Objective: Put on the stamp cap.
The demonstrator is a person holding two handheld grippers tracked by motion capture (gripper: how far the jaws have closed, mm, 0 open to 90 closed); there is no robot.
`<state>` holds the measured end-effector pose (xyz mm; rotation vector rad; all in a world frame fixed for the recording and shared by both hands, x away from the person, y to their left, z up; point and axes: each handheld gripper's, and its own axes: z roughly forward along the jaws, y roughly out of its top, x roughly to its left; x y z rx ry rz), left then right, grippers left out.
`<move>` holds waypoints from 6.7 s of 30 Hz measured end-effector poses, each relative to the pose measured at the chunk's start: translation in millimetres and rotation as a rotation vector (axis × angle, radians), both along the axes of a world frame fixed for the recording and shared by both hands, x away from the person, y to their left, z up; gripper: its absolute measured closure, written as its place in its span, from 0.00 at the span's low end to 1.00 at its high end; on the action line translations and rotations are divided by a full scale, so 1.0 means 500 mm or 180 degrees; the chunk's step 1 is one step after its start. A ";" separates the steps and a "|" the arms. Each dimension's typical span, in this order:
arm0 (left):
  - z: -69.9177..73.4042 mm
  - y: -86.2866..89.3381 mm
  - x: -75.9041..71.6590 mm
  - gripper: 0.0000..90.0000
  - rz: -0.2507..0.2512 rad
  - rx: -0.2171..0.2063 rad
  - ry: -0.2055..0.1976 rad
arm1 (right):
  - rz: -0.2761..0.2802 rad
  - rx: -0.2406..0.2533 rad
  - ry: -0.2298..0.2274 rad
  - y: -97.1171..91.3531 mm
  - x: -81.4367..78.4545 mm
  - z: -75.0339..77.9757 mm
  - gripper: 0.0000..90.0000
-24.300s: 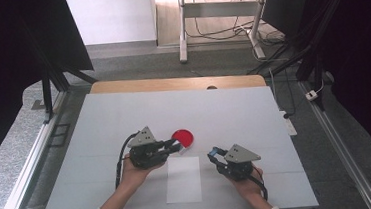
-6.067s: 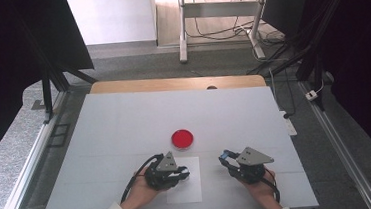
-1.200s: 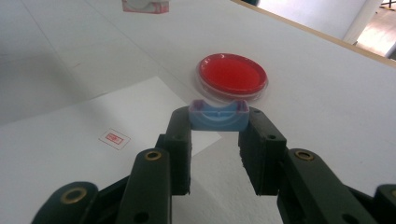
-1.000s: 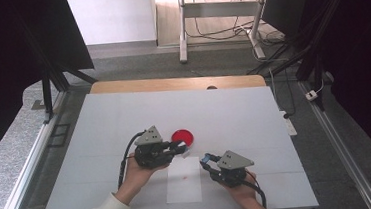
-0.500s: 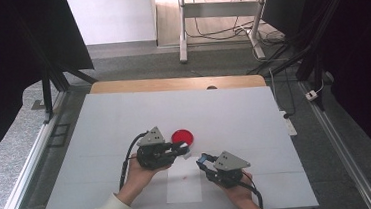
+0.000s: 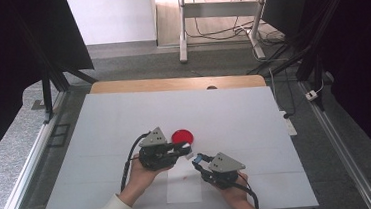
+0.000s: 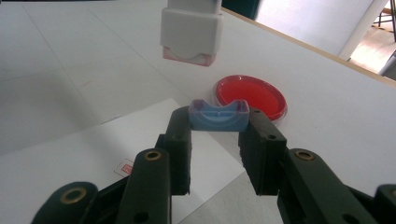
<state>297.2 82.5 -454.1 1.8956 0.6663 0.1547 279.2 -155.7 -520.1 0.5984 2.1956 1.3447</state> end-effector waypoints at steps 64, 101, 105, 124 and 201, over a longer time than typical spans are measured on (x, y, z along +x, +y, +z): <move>-0.019 -0.037 -0.012 0.83 0.0194 -0.0160 -0.0131 | -0.0231 0.0224 -0.0050 0.012 -0.003 0.005 0.71; -0.033 -0.031 -0.006 0.84 0.0192 -0.0317 0.0042 | -0.0296 0.0157 -0.0151 0.011 -0.008 0.005 0.72; -0.035 -0.030 -0.005 0.84 0.0185 -0.0328 0.0058 | -0.0308 0.0142 -0.0167 0.011 -0.008 0.004 0.72; -0.044 -0.037 -0.005 0.84 0.0146 -0.0297 0.0119 | -0.0290 0.0119 -0.0228 0.012 -0.011 0.005 0.72; -0.013 0.028 0.002 0.83 0.0279 -0.0087 -0.0070 | -0.0364 0.0035 0.0562 -0.187 0.025 0.014 0.46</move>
